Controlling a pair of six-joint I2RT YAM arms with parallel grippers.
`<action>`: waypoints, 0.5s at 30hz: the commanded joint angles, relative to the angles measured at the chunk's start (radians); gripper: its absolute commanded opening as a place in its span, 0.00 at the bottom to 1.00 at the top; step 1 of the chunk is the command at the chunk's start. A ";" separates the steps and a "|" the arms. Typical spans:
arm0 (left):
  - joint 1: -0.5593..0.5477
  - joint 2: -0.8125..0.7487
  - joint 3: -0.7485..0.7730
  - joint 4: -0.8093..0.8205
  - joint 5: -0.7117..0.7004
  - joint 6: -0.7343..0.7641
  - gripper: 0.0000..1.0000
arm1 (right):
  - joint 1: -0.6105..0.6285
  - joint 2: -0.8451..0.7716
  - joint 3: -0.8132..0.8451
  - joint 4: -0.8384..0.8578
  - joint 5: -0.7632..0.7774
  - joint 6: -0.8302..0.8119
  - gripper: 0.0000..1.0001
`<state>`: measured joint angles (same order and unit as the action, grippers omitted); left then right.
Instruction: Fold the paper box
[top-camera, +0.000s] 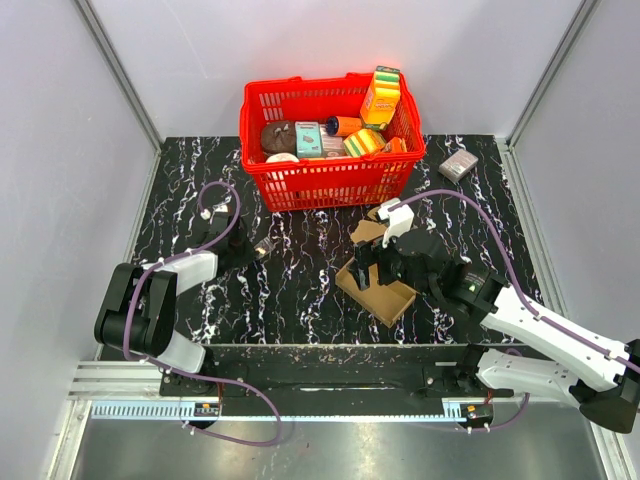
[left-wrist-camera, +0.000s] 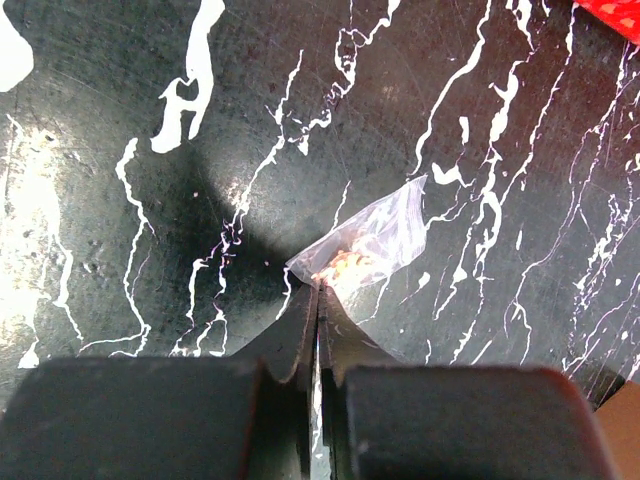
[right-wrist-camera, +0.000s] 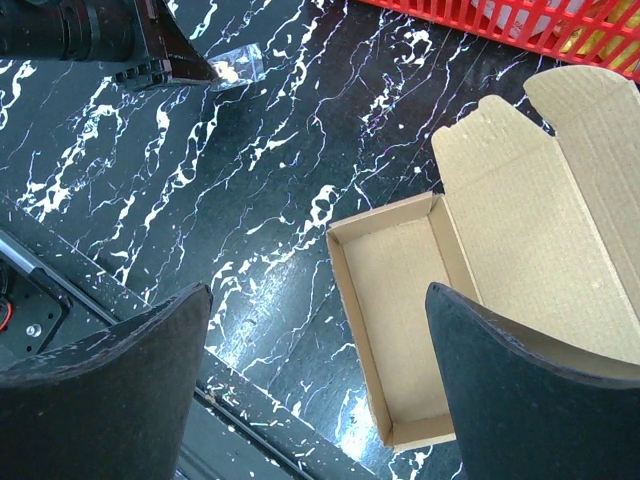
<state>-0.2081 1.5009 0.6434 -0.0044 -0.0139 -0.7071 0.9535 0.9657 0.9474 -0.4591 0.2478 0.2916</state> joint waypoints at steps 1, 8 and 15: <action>0.006 -0.016 -0.005 0.047 0.008 -0.008 0.00 | -0.001 -0.013 -0.004 0.036 -0.010 -0.006 0.93; 0.006 -0.106 -0.017 0.040 0.077 -0.002 0.00 | 0.001 -0.025 -0.010 0.030 -0.001 -0.002 0.93; -0.027 -0.381 -0.047 -0.048 0.221 0.086 0.00 | -0.001 -0.111 0.033 -0.016 0.178 -0.014 0.93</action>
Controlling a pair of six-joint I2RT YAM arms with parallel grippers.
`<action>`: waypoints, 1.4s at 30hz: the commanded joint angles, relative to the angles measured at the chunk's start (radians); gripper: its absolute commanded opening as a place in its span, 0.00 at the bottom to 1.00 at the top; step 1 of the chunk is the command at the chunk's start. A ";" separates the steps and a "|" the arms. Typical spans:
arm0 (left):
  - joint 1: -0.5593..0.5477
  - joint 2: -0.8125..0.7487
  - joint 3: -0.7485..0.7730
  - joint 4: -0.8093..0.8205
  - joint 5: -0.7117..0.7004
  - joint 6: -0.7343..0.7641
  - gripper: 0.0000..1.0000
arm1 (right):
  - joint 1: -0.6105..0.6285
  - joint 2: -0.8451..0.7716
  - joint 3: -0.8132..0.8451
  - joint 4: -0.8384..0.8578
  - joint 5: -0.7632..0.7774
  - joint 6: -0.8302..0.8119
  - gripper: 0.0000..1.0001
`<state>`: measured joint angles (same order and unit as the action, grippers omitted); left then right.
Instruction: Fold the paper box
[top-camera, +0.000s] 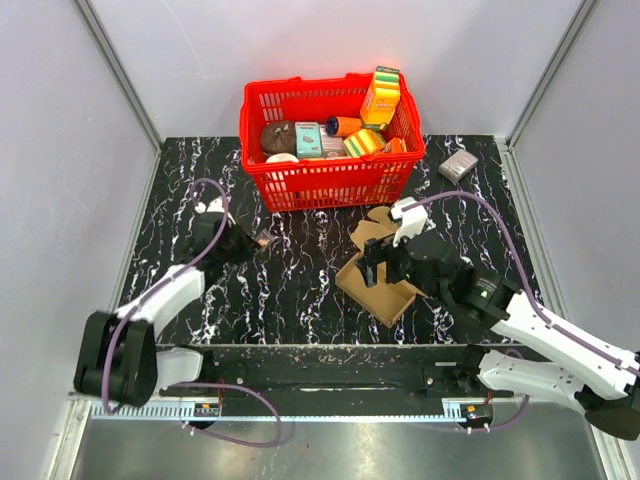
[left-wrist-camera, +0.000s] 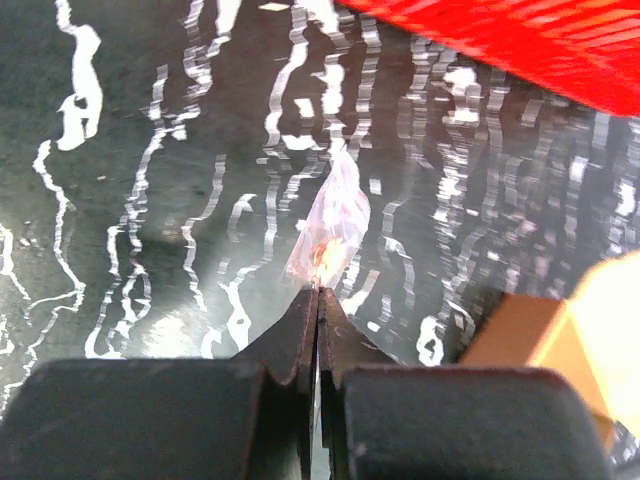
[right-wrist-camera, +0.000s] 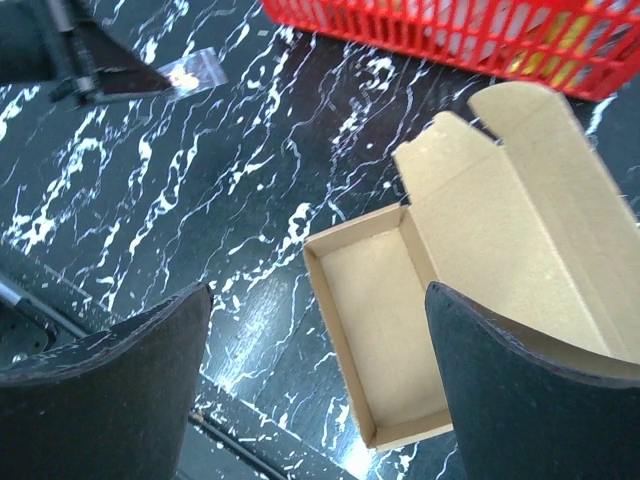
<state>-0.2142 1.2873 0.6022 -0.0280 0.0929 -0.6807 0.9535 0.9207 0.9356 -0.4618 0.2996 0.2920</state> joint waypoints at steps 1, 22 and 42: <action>-0.031 -0.204 -0.010 -0.027 0.134 0.069 0.00 | -0.001 -0.075 0.061 -0.024 0.147 -0.020 0.93; -0.640 0.183 0.338 0.117 0.340 0.216 0.00 | 0.001 -0.244 0.137 -0.186 0.248 0.002 0.93; -0.659 0.385 0.524 -0.107 0.320 0.365 0.50 | 0.001 -0.232 0.127 -0.207 0.276 -0.007 0.93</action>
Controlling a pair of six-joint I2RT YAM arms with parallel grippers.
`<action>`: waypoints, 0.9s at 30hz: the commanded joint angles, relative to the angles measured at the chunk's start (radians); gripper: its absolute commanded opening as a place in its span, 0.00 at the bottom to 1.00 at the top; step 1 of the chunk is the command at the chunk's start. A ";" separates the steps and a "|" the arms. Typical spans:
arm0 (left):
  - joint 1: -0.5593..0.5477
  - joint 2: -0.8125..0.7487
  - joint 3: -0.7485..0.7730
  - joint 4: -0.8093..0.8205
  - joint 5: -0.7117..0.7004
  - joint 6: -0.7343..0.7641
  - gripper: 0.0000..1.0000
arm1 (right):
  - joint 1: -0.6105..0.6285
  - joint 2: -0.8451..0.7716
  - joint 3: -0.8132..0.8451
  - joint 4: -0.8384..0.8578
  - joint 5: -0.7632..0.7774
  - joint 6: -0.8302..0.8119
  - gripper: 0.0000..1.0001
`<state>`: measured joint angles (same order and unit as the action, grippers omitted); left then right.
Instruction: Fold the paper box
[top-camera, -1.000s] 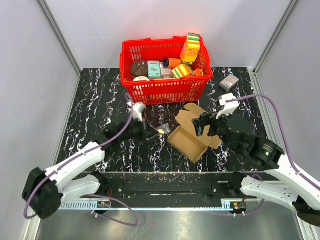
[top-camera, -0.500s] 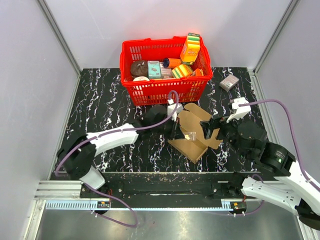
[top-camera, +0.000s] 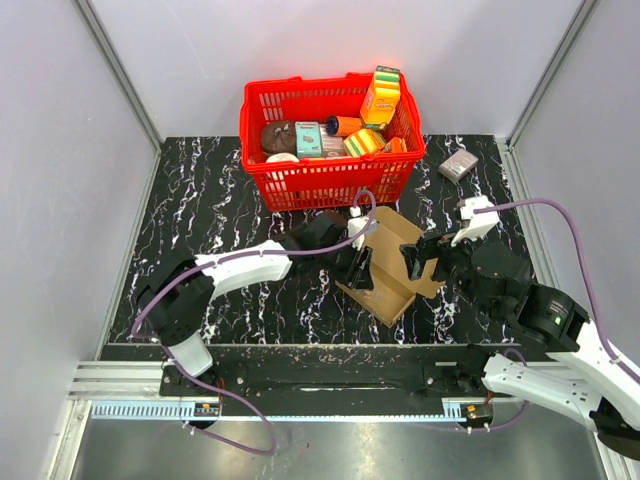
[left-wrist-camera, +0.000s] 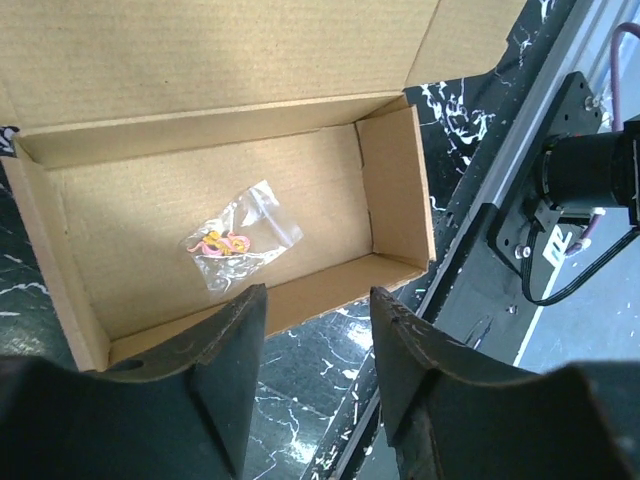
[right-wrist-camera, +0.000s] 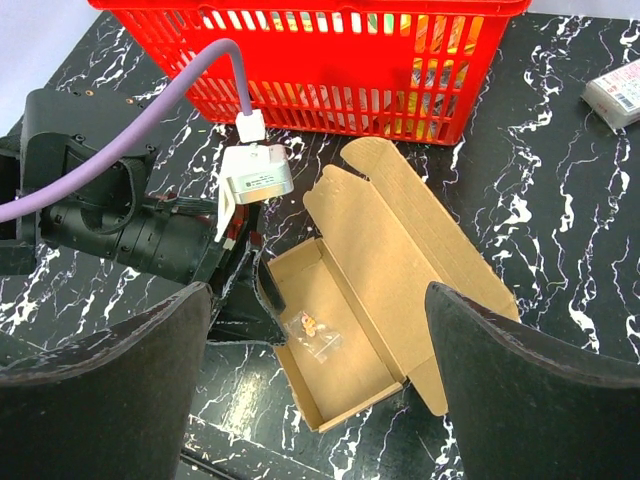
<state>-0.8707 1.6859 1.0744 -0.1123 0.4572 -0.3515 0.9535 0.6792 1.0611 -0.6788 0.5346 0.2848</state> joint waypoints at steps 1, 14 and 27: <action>-0.001 -0.028 0.055 -0.027 -0.058 0.039 0.51 | 0.001 0.011 0.002 0.009 0.059 0.007 0.93; 0.168 -0.235 -0.099 0.092 -0.131 -0.041 0.52 | -0.210 0.285 0.115 -0.196 0.085 0.154 0.94; 0.321 -0.253 -0.217 0.178 -0.123 -0.118 0.57 | -0.665 0.477 0.148 -0.082 -0.279 0.214 0.96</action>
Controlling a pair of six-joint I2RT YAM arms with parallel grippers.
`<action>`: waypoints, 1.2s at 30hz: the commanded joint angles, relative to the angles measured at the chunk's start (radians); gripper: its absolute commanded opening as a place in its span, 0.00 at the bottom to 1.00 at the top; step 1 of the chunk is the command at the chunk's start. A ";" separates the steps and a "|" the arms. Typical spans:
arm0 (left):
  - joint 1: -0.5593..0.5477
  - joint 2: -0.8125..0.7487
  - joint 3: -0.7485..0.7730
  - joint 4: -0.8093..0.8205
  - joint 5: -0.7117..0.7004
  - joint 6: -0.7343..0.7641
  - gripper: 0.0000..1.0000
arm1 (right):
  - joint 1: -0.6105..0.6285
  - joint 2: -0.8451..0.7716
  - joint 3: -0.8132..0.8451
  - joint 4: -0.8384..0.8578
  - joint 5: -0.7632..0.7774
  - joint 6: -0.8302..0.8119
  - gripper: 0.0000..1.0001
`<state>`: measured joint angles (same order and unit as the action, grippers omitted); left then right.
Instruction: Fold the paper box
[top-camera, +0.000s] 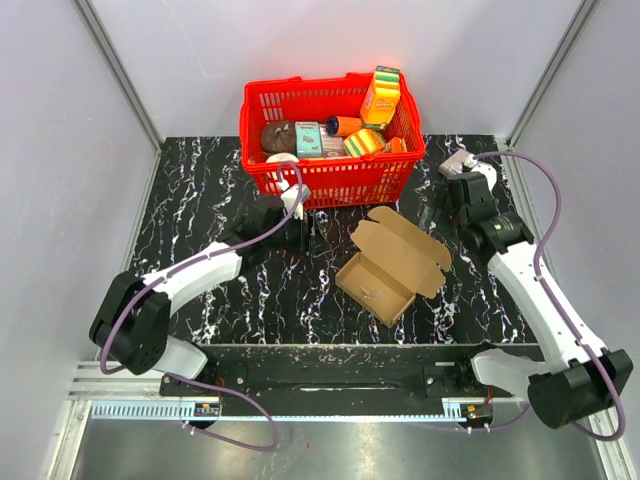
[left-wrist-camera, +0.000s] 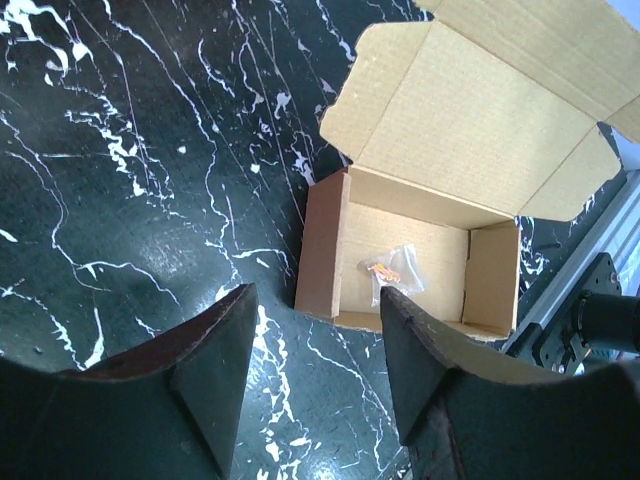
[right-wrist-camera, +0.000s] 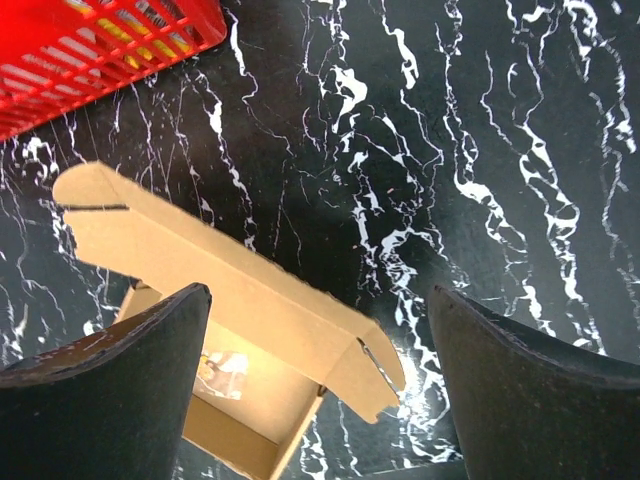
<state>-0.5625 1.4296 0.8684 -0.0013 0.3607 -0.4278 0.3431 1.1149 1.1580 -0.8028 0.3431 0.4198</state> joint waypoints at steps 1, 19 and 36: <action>0.016 0.014 -0.003 0.055 -0.038 -0.045 0.57 | -0.084 0.042 0.045 0.042 -0.082 0.135 0.96; 0.021 0.106 -0.022 0.049 -0.026 -0.077 0.54 | -0.101 -0.088 0.228 -0.025 -0.039 0.075 0.87; 0.023 0.052 -0.035 0.037 -0.032 -0.083 0.55 | -0.101 -0.204 0.087 0.092 -0.108 0.080 0.66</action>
<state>-0.5419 1.5082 0.8116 0.0013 0.3286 -0.5205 0.2432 0.8993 1.1370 -0.6090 0.2329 0.4488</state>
